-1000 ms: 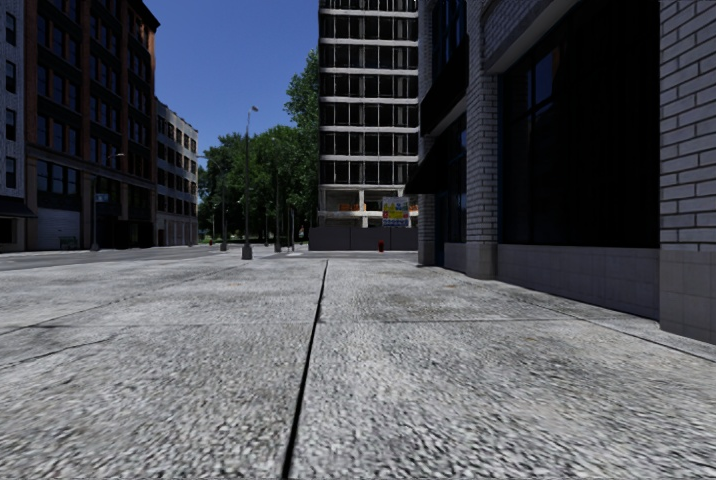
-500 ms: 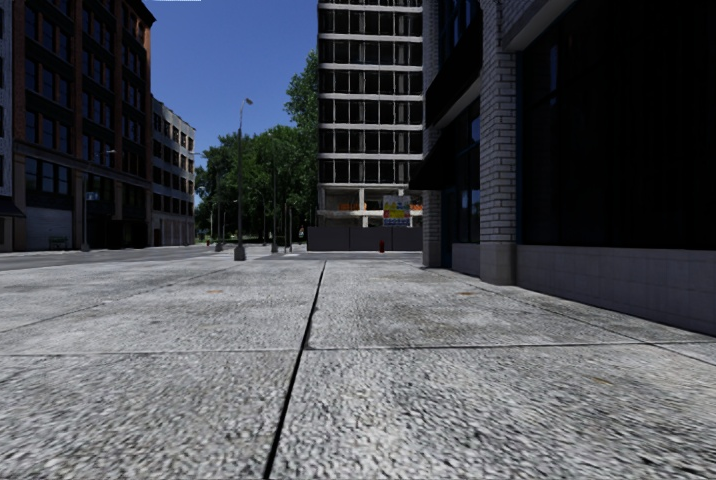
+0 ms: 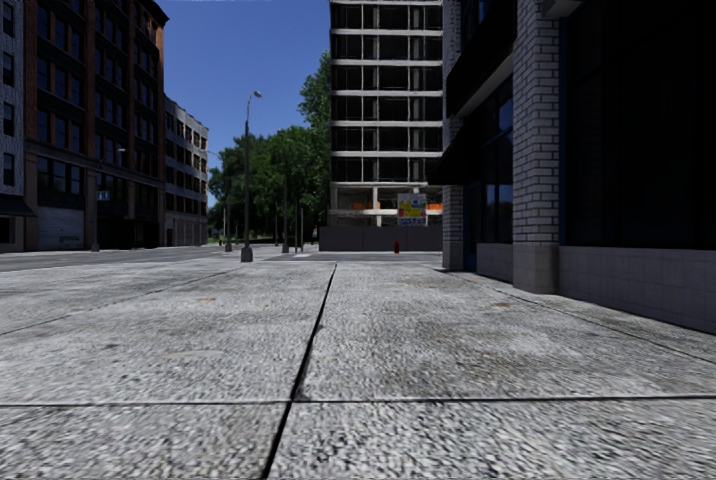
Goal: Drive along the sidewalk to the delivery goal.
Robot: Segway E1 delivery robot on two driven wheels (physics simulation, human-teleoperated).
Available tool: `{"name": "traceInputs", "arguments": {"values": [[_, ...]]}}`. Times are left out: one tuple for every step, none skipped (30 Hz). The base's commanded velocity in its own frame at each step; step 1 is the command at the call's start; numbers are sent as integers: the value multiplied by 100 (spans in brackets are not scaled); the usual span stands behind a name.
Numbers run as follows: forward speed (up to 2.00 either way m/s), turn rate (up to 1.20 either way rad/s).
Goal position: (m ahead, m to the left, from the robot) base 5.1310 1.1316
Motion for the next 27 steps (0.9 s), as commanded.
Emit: {"name": "traceInputs", "arguments": {"values": [[179, 0], [179, 0], [179, 0], [179, 0], [179, 3], [179, 27], [179, 45], [179, 45], [179, 36], [179, 1], [179, 0], [179, 0], [179, 0], [179, 0], [179, 9], [179, 39], [179, 39], [179, 59], [179, 65], [179, 59], [179, 9], [179, 1], [179, 0], [179, 0], [179, 0], [179, 0], [179, 5]]}}
